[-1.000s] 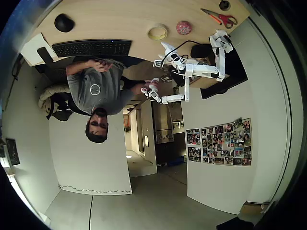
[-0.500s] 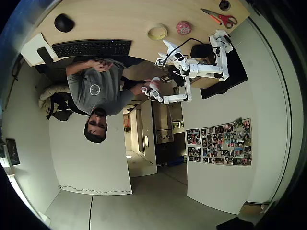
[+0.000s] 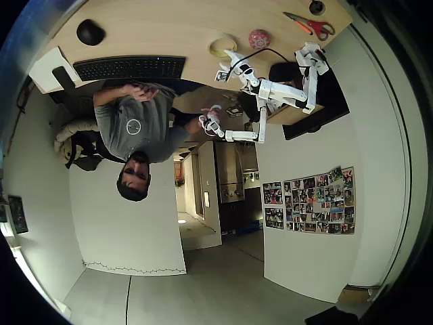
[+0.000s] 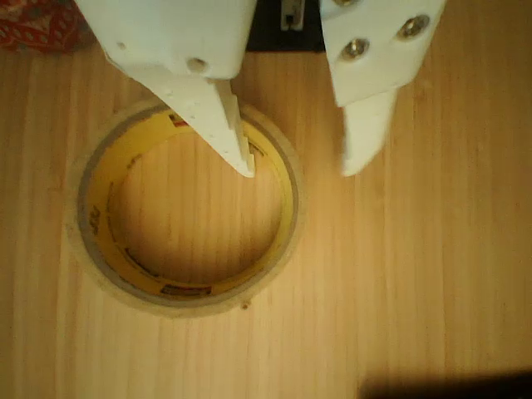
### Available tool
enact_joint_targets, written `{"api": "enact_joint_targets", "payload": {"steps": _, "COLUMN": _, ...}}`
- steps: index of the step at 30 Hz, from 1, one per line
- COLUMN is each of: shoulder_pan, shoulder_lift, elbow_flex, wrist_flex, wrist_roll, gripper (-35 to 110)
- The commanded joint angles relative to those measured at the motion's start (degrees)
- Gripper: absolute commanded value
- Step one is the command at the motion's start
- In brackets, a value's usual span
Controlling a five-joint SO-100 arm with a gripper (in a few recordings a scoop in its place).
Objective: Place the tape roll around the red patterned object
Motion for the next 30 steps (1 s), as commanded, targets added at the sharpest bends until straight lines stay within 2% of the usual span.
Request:
{"api": "enact_joint_targets", "payload": {"steps": 1, "shoulder_pan": -0.88, "shoulder_lift": -0.62, "elbow_flex": -3.78, "wrist_flex": 1.23, "wrist_roll": -0.44, "gripper": 8}}
{"api": "enact_joint_targets", "payload": {"steps": 3, "shoulder_pan": -0.53, "shoulder_lift": -2.55, "elbow_flex": -6.86, "wrist_flex": 3.08, "wrist_roll": -0.79, "gripper": 0}}
{"api": "enact_joint_targets", "payload": {"steps": 12, "shoulder_pan": 1.41, "shoulder_lift": -2.20, "elbow_flex": -17.40, "wrist_flex": 15.21, "wrist_roll": -4.66, "gripper": 0}}
{"api": "enact_joint_targets", "payload": {"steps": 22, "shoulder_pan": 4.57, "shoulder_lift": 1.05, "elbow_flex": -41.66, "wrist_flex": 41.57, "wrist_roll": -12.48, "gripper": 0}}
{"api": "enact_joint_targets", "payload": {"steps": 26, "shoulder_pan": 4.48, "shoulder_lift": 8.79, "elbow_flex": -39.73, "wrist_flex": 45.09, "wrist_roll": -13.71, "gripper": 0}}
{"api": "enact_joint_targets", "payload": {"steps": 30, "shoulder_pan": 2.72, "shoulder_lift": 18.28, "elbow_flex": -28.39, "wrist_flex": 45.09, "wrist_roll": -11.43, "gripper": 0}}
